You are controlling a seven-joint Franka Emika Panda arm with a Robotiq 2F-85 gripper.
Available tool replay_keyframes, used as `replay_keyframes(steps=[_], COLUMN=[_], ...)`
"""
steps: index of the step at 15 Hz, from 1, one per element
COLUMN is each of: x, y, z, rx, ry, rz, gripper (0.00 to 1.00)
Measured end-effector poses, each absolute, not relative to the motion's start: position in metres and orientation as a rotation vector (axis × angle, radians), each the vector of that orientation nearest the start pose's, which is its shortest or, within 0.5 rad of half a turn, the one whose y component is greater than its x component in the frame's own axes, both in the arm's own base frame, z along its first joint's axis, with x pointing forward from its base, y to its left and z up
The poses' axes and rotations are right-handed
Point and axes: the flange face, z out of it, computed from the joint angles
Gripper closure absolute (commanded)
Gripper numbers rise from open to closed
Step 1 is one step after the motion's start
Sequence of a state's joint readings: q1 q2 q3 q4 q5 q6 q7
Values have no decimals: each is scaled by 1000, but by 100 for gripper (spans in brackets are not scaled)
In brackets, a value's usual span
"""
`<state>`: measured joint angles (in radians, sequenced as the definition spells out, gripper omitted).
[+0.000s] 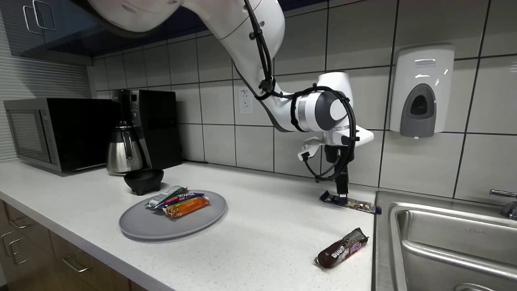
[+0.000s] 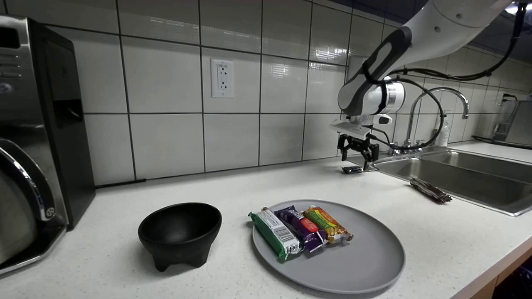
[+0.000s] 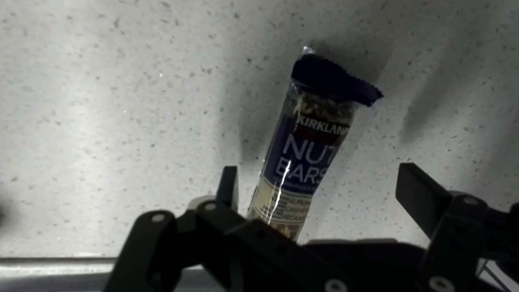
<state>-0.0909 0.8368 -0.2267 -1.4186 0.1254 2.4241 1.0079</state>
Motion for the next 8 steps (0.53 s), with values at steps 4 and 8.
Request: replay_keyframes(steps=[4, 8], x=[723, 726], y=[-199, -199], z=[221, 217], rx=[-2465, -2465], ry=[1924, 1926], rz=[-323, -326], gripper=[0, 44])
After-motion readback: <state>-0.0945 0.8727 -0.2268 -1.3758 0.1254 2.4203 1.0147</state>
